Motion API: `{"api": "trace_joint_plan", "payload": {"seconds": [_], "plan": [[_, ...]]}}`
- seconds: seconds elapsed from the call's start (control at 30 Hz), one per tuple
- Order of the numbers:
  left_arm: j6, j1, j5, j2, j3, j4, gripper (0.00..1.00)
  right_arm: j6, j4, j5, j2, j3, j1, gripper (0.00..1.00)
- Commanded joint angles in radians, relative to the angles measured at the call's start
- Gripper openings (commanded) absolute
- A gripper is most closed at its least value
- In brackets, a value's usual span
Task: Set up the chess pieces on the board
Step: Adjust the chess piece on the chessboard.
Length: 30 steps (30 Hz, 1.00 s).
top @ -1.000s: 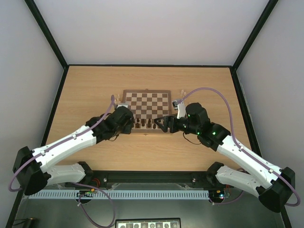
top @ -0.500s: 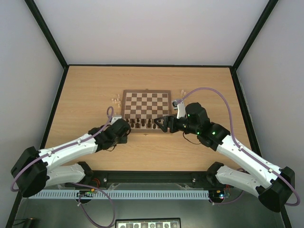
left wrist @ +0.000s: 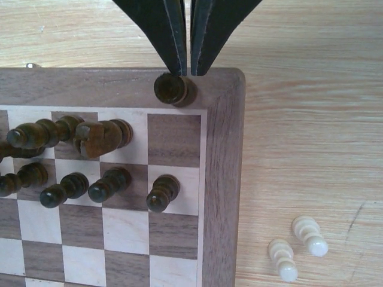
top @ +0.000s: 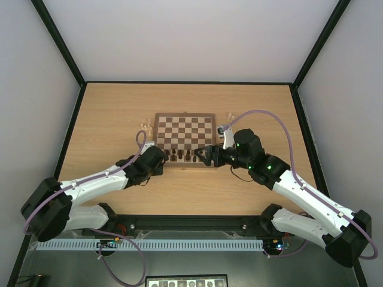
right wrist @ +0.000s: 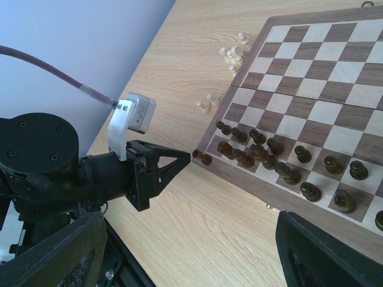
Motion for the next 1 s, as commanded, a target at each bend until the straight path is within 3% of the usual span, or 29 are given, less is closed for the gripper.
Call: {"api": "trace_joint_plan", "payload": {"seconds": [0.0,0.97], "plan": [[0.023,0.012,-0.003,0.032,-0.009,0.061,0.04,-0.013,0.001,0.006,0.003,-0.018,-0.006,0.79],[0.034,0.036,0.029,0.094,-0.01,0.131,0.03,-0.017,0.006,-0.002,0.005,-0.035,-0.023,0.79]]}}
